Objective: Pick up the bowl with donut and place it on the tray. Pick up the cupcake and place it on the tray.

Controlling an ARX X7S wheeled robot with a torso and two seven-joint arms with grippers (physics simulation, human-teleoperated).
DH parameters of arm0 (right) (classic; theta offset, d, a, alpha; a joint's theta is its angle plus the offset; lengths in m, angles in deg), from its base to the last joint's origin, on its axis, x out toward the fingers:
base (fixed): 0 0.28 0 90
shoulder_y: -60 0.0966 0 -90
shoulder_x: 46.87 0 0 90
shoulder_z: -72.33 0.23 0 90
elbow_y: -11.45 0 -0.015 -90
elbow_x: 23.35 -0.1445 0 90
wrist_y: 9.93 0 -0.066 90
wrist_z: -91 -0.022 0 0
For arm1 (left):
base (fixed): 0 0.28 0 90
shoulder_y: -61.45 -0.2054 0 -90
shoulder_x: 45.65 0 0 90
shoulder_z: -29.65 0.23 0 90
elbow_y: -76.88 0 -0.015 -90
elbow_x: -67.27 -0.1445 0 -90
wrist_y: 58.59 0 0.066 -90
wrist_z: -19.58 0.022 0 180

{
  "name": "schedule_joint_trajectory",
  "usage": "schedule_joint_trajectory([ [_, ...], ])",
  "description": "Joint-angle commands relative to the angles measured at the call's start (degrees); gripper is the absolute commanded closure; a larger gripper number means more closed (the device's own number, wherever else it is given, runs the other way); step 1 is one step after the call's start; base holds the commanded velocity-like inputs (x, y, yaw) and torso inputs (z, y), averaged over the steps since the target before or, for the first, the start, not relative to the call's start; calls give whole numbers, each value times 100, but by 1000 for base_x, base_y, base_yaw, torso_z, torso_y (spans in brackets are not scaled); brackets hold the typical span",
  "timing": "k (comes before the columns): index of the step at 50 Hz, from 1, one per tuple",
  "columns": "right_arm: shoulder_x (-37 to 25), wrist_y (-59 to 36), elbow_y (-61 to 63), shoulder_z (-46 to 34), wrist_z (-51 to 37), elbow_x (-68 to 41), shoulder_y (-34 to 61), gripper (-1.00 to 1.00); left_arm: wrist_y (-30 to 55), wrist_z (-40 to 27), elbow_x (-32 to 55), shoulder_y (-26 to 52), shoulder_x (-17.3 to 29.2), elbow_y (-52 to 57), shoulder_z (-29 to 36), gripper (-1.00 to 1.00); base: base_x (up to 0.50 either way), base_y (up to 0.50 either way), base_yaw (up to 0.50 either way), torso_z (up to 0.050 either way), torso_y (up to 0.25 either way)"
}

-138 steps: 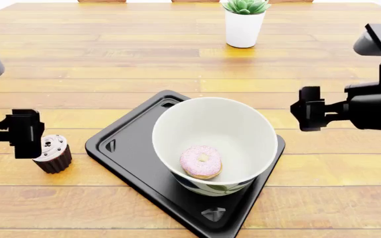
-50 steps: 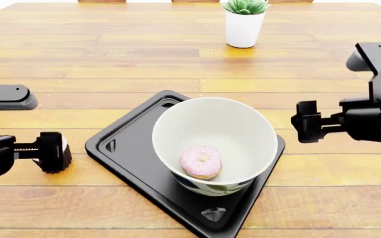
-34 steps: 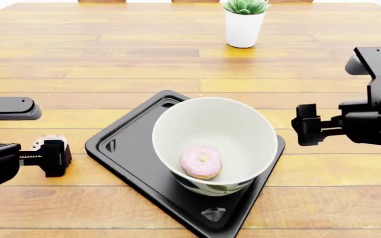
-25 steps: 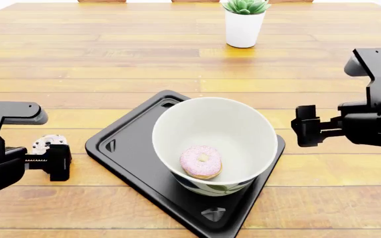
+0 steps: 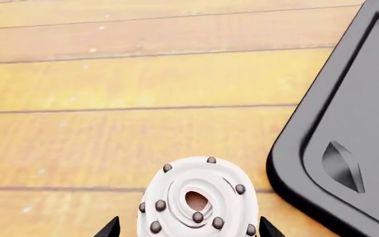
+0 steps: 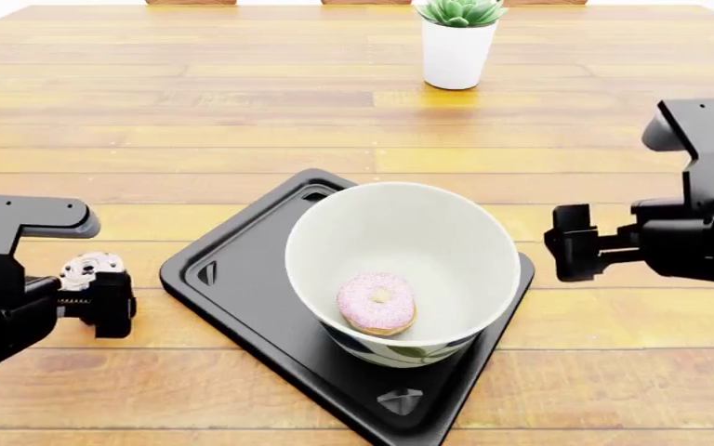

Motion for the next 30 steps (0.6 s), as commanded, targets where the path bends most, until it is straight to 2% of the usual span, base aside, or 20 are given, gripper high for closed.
schedule_joint_trajectory([
  [1, -37, 35, 63, 8, 69, 54, -65, -100, -76, 219, -530, -45, -188, -96, 171, 100, 0, 0, 0, 0, 0],
  [19, -123, 102, 110, 13, 93, 90, -150, -100, -321, 51, -466, -143, 17, 79, -40, 100, 0, 0, 0, 0, 0],
  [24, -152, 126, 122, 11, 93, 87, -184, -100, -311, -127, -264, 61, 192, 302, -236, 100, 0, 0, 0, 0, 0],
  [30, -186, 132, 133, 14, 77, 61, -189, -100, -7, -291, -26, 682, 208, 435, -337, 100, 0, 0, 0, 0, 0],
])
